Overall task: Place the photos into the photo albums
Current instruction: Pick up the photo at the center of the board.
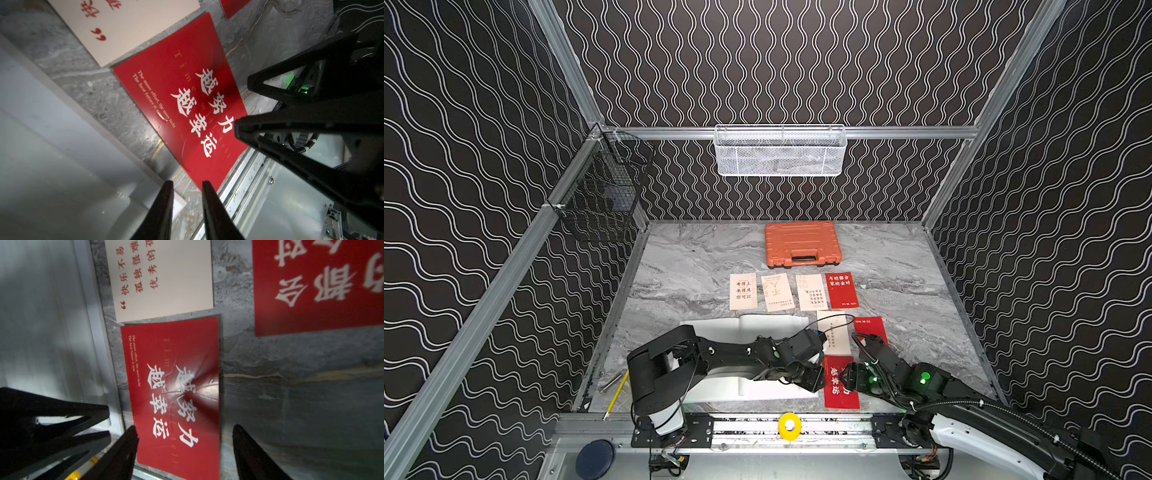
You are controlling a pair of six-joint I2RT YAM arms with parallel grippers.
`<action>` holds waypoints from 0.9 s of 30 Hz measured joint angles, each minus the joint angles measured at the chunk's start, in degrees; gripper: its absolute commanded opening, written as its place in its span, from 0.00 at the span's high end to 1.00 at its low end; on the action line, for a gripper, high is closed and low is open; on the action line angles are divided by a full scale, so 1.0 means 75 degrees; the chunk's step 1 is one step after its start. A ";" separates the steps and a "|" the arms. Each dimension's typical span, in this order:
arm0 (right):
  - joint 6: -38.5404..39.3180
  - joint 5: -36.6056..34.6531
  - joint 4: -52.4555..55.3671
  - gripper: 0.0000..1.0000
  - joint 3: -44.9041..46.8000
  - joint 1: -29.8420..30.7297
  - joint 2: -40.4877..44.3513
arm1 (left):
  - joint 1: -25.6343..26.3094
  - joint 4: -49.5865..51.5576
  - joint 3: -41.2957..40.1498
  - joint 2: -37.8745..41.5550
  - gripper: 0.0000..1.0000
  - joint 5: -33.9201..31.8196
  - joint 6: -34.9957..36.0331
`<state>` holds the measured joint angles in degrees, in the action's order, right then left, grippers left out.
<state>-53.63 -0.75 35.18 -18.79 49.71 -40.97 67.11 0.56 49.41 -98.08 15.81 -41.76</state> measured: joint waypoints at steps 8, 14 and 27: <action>-0.0160 0.0297 -0.0606 0.27 0.0303 0.0000 0.0041 | 0.0003 -0.0050 0.0166 -0.0265 0.71 0.0023 -0.0041; -0.0184 0.0411 -0.0694 0.28 0.0344 -0.0003 0.0096 | 0.0003 0.0099 0.0312 -0.0507 0.71 -0.0082 -0.0201; -0.0166 0.0460 -0.0685 0.35 0.0239 -0.0082 0.0568 | -0.0064 -0.0146 0.0353 -0.0662 0.71 0.0093 -0.0268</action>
<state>-54.87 2.70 30.04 -16.99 49.10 -36.71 66.63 -0.54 52.05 -103.04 16.51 -43.77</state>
